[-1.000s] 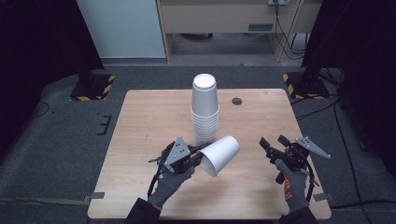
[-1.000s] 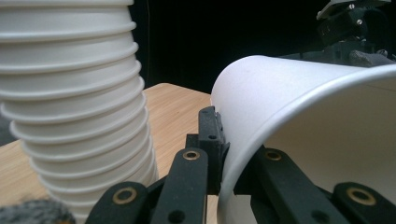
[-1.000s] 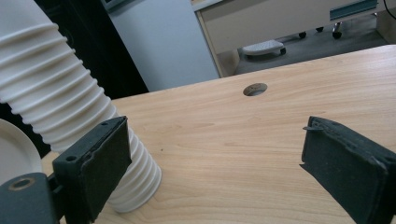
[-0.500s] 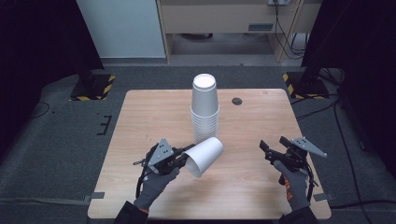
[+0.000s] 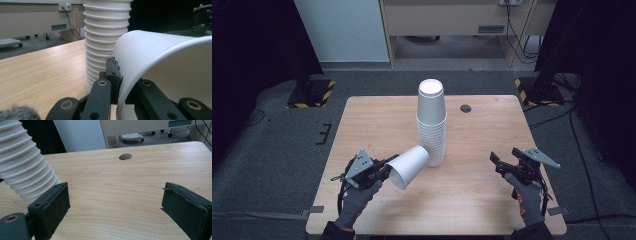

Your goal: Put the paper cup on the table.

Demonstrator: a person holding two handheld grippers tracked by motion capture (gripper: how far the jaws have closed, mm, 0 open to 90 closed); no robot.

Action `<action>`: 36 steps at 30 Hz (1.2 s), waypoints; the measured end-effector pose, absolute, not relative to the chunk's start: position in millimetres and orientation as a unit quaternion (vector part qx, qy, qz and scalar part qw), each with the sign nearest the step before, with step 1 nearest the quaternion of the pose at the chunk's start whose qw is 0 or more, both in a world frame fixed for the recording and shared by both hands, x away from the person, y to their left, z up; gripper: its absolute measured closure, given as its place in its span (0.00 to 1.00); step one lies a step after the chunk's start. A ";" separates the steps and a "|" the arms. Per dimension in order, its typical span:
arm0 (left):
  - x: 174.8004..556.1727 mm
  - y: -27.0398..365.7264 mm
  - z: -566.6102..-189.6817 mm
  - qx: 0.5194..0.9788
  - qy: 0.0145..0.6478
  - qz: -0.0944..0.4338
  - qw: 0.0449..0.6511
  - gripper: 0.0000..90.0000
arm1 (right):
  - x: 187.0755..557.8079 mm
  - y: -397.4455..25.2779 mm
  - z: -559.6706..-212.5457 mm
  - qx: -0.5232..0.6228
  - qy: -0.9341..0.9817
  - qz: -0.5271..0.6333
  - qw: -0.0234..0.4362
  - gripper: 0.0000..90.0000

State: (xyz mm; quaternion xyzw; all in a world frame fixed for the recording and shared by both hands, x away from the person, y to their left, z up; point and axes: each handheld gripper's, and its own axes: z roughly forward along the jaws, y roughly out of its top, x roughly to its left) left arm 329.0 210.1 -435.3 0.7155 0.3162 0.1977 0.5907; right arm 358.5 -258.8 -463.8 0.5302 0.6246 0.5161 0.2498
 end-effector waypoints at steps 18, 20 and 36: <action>336.7 254.7 -433.4 0.685 0.390 0.245 0.565 0.95 | 361.4 -258.0 -475.8 0.527 0.651 0.485 0.252 0.09; 338.4 257.4 -434.5 0.682 0.400 0.255 0.557 0.95 | 362.4 -258.4 -479.0 0.527 0.658 0.474 0.253 0.09; 342.2 280.9 -435.1 0.677 0.458 0.298 0.494 0.95 | 366.4 -259.7 -492.7 0.526 0.692 0.420 0.260 0.09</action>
